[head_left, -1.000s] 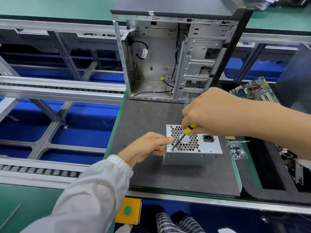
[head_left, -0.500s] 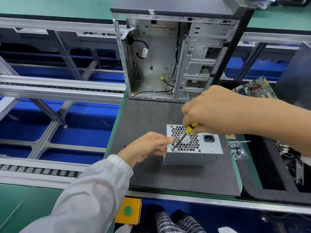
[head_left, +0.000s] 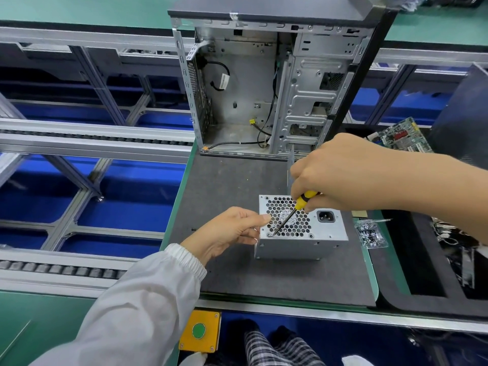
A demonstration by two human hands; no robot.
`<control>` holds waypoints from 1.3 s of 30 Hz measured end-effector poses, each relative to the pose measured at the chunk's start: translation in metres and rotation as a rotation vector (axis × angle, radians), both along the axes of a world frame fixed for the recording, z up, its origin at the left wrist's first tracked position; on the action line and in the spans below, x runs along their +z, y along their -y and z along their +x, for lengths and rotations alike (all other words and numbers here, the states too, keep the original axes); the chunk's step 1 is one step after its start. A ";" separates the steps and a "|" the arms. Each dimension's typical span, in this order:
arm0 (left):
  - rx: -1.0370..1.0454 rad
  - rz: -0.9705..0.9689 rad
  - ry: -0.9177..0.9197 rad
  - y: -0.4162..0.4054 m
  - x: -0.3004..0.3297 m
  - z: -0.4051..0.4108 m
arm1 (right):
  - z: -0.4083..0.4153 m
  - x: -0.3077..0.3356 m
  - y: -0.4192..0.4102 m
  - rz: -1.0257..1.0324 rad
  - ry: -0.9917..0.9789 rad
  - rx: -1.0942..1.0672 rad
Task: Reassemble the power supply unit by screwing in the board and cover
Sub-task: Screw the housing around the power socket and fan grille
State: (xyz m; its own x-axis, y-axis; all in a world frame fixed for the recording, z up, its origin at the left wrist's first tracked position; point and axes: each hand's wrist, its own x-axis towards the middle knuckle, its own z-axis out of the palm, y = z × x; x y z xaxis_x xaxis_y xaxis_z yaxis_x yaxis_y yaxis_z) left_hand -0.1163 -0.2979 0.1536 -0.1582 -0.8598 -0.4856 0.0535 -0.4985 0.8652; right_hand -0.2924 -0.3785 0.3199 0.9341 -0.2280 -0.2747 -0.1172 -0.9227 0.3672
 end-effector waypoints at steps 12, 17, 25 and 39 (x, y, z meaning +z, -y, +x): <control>0.032 0.022 0.025 0.001 0.002 -0.001 | 0.000 0.002 0.001 0.022 0.041 -0.002; 0.023 0.022 0.037 0.001 0.001 0.000 | 0.002 0.001 0.000 0.024 0.052 0.005; 0.015 0.021 0.027 0.002 0.001 0.000 | 0.002 0.002 0.000 0.012 0.043 0.007; 0.011 0.011 0.012 0.001 0.001 -0.001 | 0.004 -0.001 -0.001 -0.001 0.034 0.010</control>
